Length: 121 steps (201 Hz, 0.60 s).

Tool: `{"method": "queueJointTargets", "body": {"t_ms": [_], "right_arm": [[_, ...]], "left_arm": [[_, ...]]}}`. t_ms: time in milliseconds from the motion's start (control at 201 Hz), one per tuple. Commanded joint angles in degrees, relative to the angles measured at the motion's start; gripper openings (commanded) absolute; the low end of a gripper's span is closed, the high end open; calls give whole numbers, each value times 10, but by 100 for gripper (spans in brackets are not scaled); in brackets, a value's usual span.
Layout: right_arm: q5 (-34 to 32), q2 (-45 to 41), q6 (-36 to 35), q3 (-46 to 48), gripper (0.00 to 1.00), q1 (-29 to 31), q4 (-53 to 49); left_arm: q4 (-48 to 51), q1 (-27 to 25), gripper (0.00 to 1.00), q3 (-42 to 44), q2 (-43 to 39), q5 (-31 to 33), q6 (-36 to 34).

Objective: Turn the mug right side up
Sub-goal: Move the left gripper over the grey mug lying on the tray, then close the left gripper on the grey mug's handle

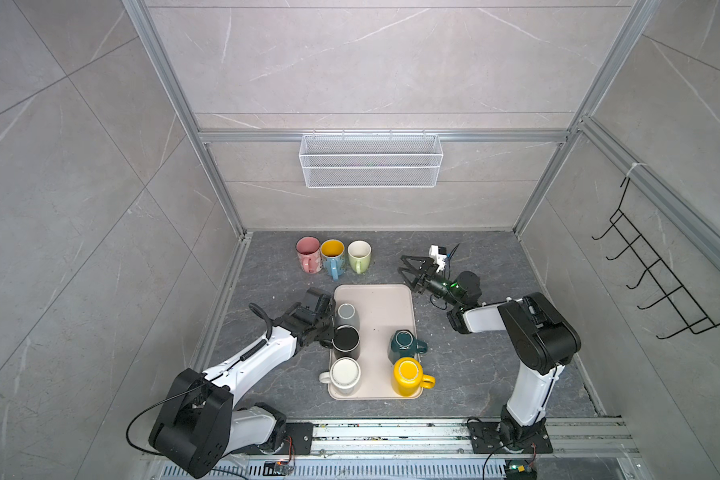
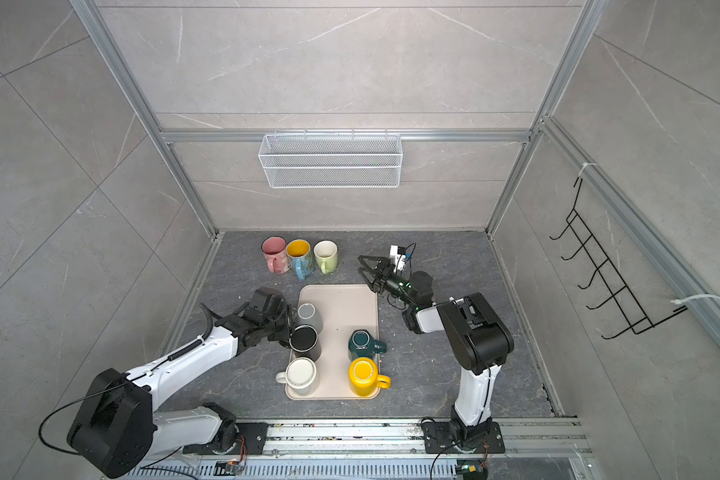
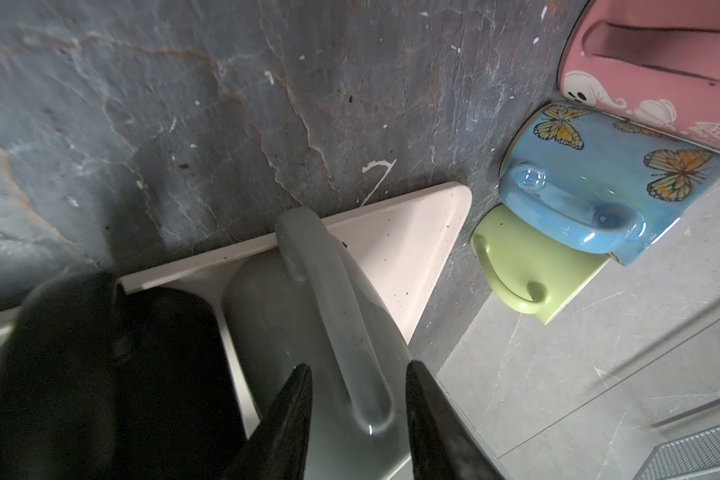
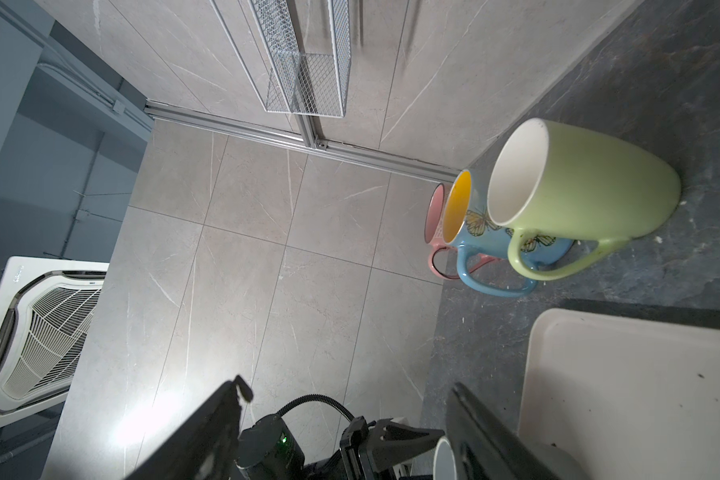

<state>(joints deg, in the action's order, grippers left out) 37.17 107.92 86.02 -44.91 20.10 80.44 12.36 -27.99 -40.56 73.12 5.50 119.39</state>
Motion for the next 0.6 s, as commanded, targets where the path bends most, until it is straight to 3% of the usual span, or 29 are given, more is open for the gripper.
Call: {"method": "queueJointTargets", "body": {"t_ms": [0, 598], "right_arm": [[8, 11, 6, -15, 79, 3, 17], [11, 26, 9, -26, 79, 3, 18]], "left_arm": [[-11, 9, 40, -3, 15, -3, 33], [-71, 27, 24, -6, 60, -10, 9]]}}
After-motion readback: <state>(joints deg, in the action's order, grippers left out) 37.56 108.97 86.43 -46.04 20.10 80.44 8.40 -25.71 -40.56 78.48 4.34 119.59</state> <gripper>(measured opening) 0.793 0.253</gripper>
